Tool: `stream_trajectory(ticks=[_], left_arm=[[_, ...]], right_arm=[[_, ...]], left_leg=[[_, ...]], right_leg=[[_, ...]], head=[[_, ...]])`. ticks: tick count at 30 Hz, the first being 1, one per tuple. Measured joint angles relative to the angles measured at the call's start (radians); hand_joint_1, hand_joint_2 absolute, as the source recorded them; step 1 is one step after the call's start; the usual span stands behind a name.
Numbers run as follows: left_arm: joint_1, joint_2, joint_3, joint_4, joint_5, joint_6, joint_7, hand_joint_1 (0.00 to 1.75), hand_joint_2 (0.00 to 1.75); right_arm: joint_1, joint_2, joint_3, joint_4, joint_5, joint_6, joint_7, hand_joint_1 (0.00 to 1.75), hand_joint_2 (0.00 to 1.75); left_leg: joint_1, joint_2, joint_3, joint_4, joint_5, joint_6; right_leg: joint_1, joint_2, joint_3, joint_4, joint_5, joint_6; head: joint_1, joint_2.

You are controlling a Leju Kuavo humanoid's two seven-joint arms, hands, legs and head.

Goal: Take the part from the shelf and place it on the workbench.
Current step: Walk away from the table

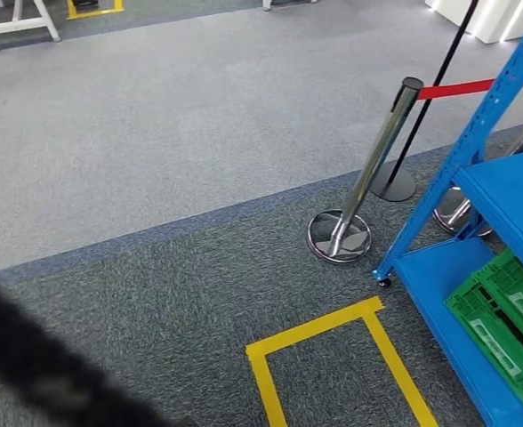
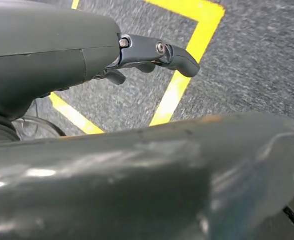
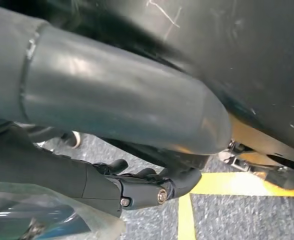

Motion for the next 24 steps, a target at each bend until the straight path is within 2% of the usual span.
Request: stream_trajectory(ticks=[2, 3, 5, 6, 7, 8, 9, 10, 11, 12, 13, 14, 15, 16, 17, 18, 19, 20, 21, 22, 23, 24], left_arm=[[-0.002, 0.0, 0.0, 0.0, -0.001, -0.001, 0.0, 0.0, 0.0], [-0.003, 0.0, 0.0, 0.0, -0.001, -0.001, 0.001, 0.0, 0.0], [-0.004, 0.0, 0.0, 0.0, -0.001, -0.001, 0.001, 0.0, 0.0], [-0.003, 0.0, 0.0, 0.0, -0.001, -0.001, 0.001, 0.0, 0.0], [-0.002, 0.001, 0.0, 0.0, -0.001, -0.002, 0.002, 0.0, 0.0], [-0.001, 0.001, 0.0, 0.0, -0.001, -0.002, 0.003, 0.0, 0.0], [0.0, 0.002, 0.0, 0.0, -0.003, -0.002, 0.005, 0.0, 0.0], [0.0, 0.003, 0.0, 0.0, -0.005, -0.002, 0.006, 0.0, 0.0], [0.0, 0.004, 0.0, 0.0, -0.006, -0.002, 0.007, 0.0, 0.0], [-0.001, 0.004, 0.0, 0.0, -0.008, -0.002, 0.007, 0.0, 0.0], [-0.001, 0.005, 0.0, 0.0, -0.009, -0.003, 0.006, 0.0, 0.0], [-0.001, 0.006, 0.0, 0.001, -0.009, -0.003, 0.006, 0.0, 0.0], [-0.002, 0.006, 0.0, 0.001, -0.009, -0.003, 0.005, 0.0, 0.0], [-0.002, 0.006, 0.0, 0.001, -0.009, -0.004, 0.005, 0.0, 0.0], [-0.003, 0.006, 0.0, 0.001, -0.01, -0.003, 0.004, 0.0, 0.0], [-0.004, 0.006, 0.0, 0.001, -0.01, -0.003, 0.004, 0.0, 0.0], [-0.005, 0.006, 0.0, 0.001, -0.01, -0.003, 0.003, 0.0, 0.0], [-0.005, 0.005, 0.0, 0.001, -0.01, -0.003, 0.002, 0.0, 0.0], [-0.005, 0.004, 0.0, 0.001, -0.01, -0.003, 0.001, 0.0, 0.0], [-0.004, 0.004, 0.0, 0.001, -0.011, -0.003, 0.0, 0.0, 0.0], [-0.002, 0.004, 0.0, 0.001, -0.012, -0.004, 0.0, 0.0, 0.0], [0.0, 0.005, 0.0, 0.001, -0.013, -0.005, 0.001, 0.0, 0.0]], right_arm=[[0.002, 0.0, 0.0, 0.0, 0.0, 0.0, 0.0, 0.0, 0.0], [0.003, 0.0, 0.0, 0.0, 0.0, 0.001, 0.0, 0.0, 0.0], [0.002, 0.0, 0.0, 0.0, 0.0, 0.001, 0.001, 0.0, 0.0], [0.001, 0.0, 0.0, 0.0, 0.0, 0.002, 0.001, 0.0, 0.0], [0.0, 0.001, 0.0, 0.0, 0.0, 0.002, 0.001, 0.0, 0.0], [0.0, 0.001, 0.0, 0.0, 0.0, 0.003, 0.001, 0.0, 0.0], [0.0, 0.002, 0.0, 0.0, 0.0, 0.004, 0.002, 0.0, 0.0], [0.001, 0.002, 0.0, 0.0, 0.0, 0.004, 0.002, 0.0, 0.0], [0.001, 0.002, 0.0, 0.0, 0.0, 0.004, 0.002, 0.0, 0.0], [0.001, 0.002, 0.0, 0.0, 0.001, 0.005, 0.003, 0.0, 0.0], [0.001, 0.002, 0.0, 0.0, 0.001, 0.006, 0.003, 0.0, 0.0], [-0.001, 0.002, 0.0, 0.0, 0.001, 0.007, 0.004, 0.0, 0.0], [-0.001, 0.003, 0.0, 0.0, 0.001, 0.008, 0.004, 0.0, 0.0], [-0.001, 0.003, 0.0, 0.0, 0.001, 0.008, 0.004, 0.0, 0.0], [-0.001, 0.003, 0.0, 0.0, 0.001, 0.009, 0.005, 0.0, 0.0], [0.001, 0.003, 0.0, 0.0, 0.001, 0.009, 0.005, 0.0, 0.0], [0.002, 0.003, 0.0, 0.0, 0.001, 0.01, 0.006, 0.0, 0.0], [0.001, 0.002, 0.0, 0.0, 0.001, 0.01, 0.006, 0.0, 0.0], [0.0, 0.002, 0.0, 0.0, 0.001, 0.01, 0.007, 0.0, 0.0], [-0.002, 0.002, 0.0, 0.0, 0.001, 0.01, 0.008, 0.0, 0.0], [-0.004, 0.002, 0.0, 0.0, 0.001, 0.01, 0.008, 0.0, 0.0], [-0.004, 0.002, 0.0, 0.0, 0.0, 0.01, 0.007, 0.0, 0.0]], left_leg=[[0.001, 0.018, 0.006, 0.0, -0.004, -0.012], [0.003, 0.013, 0.009, 0.005, -0.011, -0.018], [0.008, -0.029, -0.008, 0.063, -0.053, -0.027], [0.009, -0.059, -0.032, 0.122, -0.085, -0.029], [0.01, -0.078, -0.063, 0.19, -0.116, -0.029], [0.009, -0.086, -0.092, 0.247, -0.136, -0.03], [0.009, -0.09, -0.11, 0.277, -0.137, -0.029], [0.009, -0.093, -0.112, 0.269, -0.116, -0.027], [0.009, -0.098, -0.098, 0.224, -0.078, -0.025], [0.01, -0.115, -0.075, 0.157, -0.035, -0.022], [0.012, -0.146, -0.053, 0.095, -0.005, -0.019], [0.014, -0.173, -0.036, 0.05, 0.011, -0.018], [0.015, -0.194, -0.028, 0.026, 0.014, -0.017], [0.014, -0.202, -0.026, 0.02, 0.009, -0.015], [0.013, -0.19, -0.025, 0.016, 0.01, -0.011], [0.013, -0.177, -0.023, 0.011, 0.012, -0.006], [0.014, -0.163, -0.02, 0.005, 0.014, 0.001], [0.015, -0.147, -0.018, 0.0, 0.017, 0.007], [0.014, -0.129, -0.016, -0.003, 0.017, 0.012], [0.012, -0.113, -0.016, -0.004, 0.017, 0.014], [0.011, -0.094, -0.016, -0.003, 0.016, 0.015], [0.01, -0.077, -0.016, -0.003, 0.015, 0.016]], right_leg=[[0.002, 0.021, -0.001, -0.002, 0.001, -0.011], [0.001, 0.032, 0.0, -0.004, 0.003, -0.017], [-0.004, 0.055, 0.01, -0.011, 0.009, -0.029], [-0.005, 0.067, 0.01, -0.011, 0.01, -0.033], [-0.005, 0.08, 0.01, -0.011, 0.011, -0.035], [-0.004, 0.095, 0.01, -0.01, 0.011, -0.036], [-0.003, 0.111, 0.011, -0.009, 0.01, -0.037], [-0.002, 0.127, 0.012, -0.008, 0.01, -0.037], [-0.002, 0.143, 0.013, -0.006, 0.009, -0.036], [-0.002, 0.158, 0.013, -0.004, 0.008, -0.035], [-0.002, 0.172, 0.011, -0.001, 0.006, -0.032], [-0.003, 0.186, 0.006, 0.003, 0.006, -0.027], [-0.005, 0.198, 0.0, 0.005, 0.006, -0.021], [-0.008, 0.211, -0.006, 0.006, 0.008, -0.013], [-0.011, 0.224, -0.013, 0.004, 0.011, -0.005], [-0.013, 0.221, -0.018, 0.005, 0.01, 0.001], [-0.012, 0.198, -0.027, 0.016, 0.002, 0.005], [-0.011, 0.165, -0.045, 0.047, -0.018, 0.008], [-0.01, 0.126, -0.071, 0.099, -0.048, 0.01], [-0.008, 0.098, -0.104, 0.163, -0.082, 0.013], [-0.008, 0.087, -0.137, 0.228, -0.109, 0.015], [-0.009, 0.082, -0.157, 0.272, -0.122, 0.018]], head=[[-0.002, 0.0], [-0.003, 0.0], [-0.007, 0.0], [-0.01, 0.0], [-0.011, 0.0], [-0.012, 0.0], [-0.011, 0.0], [-0.011, 0.0], [-0.011, 0.0], [-0.011, 0.0], [-0.01, 0.0], [-0.009, 0.0], [-0.007, 0.0], [-0.006, 0.0], [-0.005, 0.0], [-0.005, 0.0], [-0.002, 0.0], [0.002, 0.0], [0.006, 0.0], [0.009, 0.0], [0.01, 0.0], [0.01, 0.0]])
